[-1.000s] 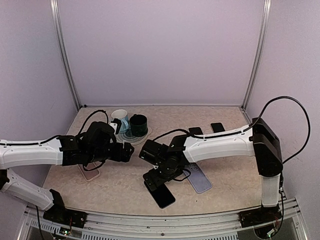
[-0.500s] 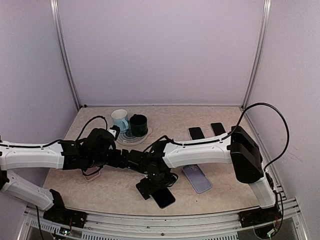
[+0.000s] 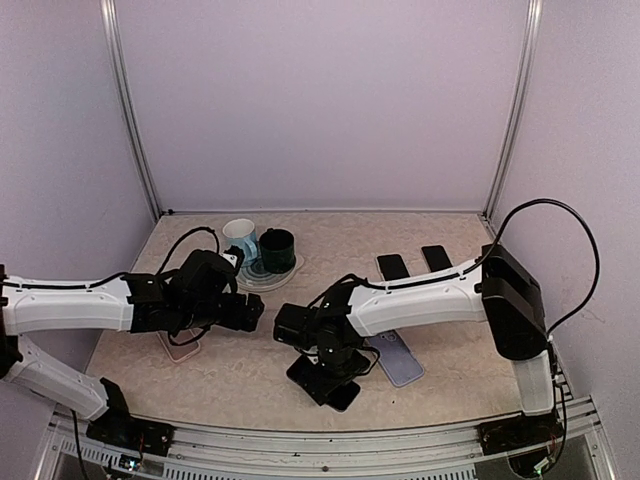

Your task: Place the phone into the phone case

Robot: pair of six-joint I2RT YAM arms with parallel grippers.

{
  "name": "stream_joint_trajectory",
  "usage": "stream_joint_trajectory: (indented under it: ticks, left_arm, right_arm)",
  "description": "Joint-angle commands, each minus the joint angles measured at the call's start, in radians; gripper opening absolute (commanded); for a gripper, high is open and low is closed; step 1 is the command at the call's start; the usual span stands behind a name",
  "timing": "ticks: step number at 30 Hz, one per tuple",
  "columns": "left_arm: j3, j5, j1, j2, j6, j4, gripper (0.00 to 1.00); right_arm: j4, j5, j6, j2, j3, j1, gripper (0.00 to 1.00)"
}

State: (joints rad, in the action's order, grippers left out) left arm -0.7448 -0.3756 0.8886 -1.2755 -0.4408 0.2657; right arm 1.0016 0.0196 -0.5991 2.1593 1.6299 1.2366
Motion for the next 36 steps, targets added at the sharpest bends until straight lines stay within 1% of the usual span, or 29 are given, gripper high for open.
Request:
stream_joint_trajectory:
  ticks: [1, 5, 8, 11, 13, 15, 17, 19, 22, 27, 29, 30, 31, 33, 34, 36]
  left_arm:
    - [-0.089, -0.031, 0.004, -0.068, -0.021, 0.073, 0.92]
    - [-0.081, -0.016, 0.023, -0.075, -0.07, 0.083, 0.92]
    - [-0.095, -0.028, 0.048, -0.07, -0.092, 0.119, 0.91]
    - [-0.106, -0.045, 0.071, -0.056, -0.096, 0.155, 0.91]
    - [-0.104, -0.049, 0.082, -0.047, -0.101, 0.173, 0.91]
    - [-0.097, -0.057, 0.092, -0.038, -0.111, 0.187, 0.91]
    - [-0.083, -0.067, 0.105, -0.032, -0.116, 0.189, 0.92]
    - [-0.075, -0.07, 0.108, -0.029, -0.116, 0.187, 0.91]
    - [-0.076, -0.082, 0.107, -0.025, -0.102, 0.19, 0.92]
    - [-0.075, -0.098, 0.103, -0.019, -0.068, 0.179, 0.92]
    - [-0.075, -0.1, 0.098, -0.022, -0.052, 0.17, 0.92]
    - [-0.074, -0.101, 0.095, -0.027, -0.046, 0.166, 0.92]
    - [-0.076, -0.104, 0.094, -0.036, -0.042, 0.165, 0.92]
    - [-0.08, -0.105, 0.092, -0.048, -0.038, 0.16, 0.92]
    - [-0.079, -0.102, 0.093, -0.054, -0.036, 0.157, 0.92]
    - [-0.079, -0.096, 0.092, -0.064, -0.032, 0.149, 0.92]
  right_arm:
    - [-0.02, -0.018, 0.099, -0.043, -0.11, -0.067, 0.82]
    - [-0.038, -0.017, 0.161, -0.085, -0.167, -0.068, 0.73]
    - [-0.032, -0.018, 0.155, -0.136, -0.251, -0.068, 0.72]
    - [-0.008, -0.077, 0.11, -0.202, -0.36, -0.063, 0.7]
    - [0.001, -0.102, 0.087, -0.234, -0.41, -0.057, 0.73]
    - [-0.002, -0.105, 0.094, -0.234, -0.404, -0.057, 0.78]
    - [0.008, -0.073, 0.111, -0.197, -0.353, -0.057, 0.84]
    - [0.029, -0.039, 0.129, -0.149, -0.287, -0.057, 0.87]
    - [0.026, -0.034, 0.153, -0.102, -0.238, -0.057, 0.89]
    - [0.024, -0.027, 0.166, -0.083, -0.218, -0.066, 0.92]
    - [0.023, -0.027, 0.171, -0.078, -0.209, -0.073, 0.89]
    - [0.021, -0.027, 0.176, -0.074, -0.21, -0.074, 0.84]
    - [0.017, -0.027, 0.181, -0.072, -0.212, -0.075, 0.78]
    - [0.01, -0.027, 0.184, -0.074, -0.218, -0.075, 0.61]
    - [0.007, -0.027, 0.185, -0.076, -0.218, -0.074, 0.57]
    - [0.001, -0.003, 0.186, -0.086, -0.214, -0.074, 0.54]
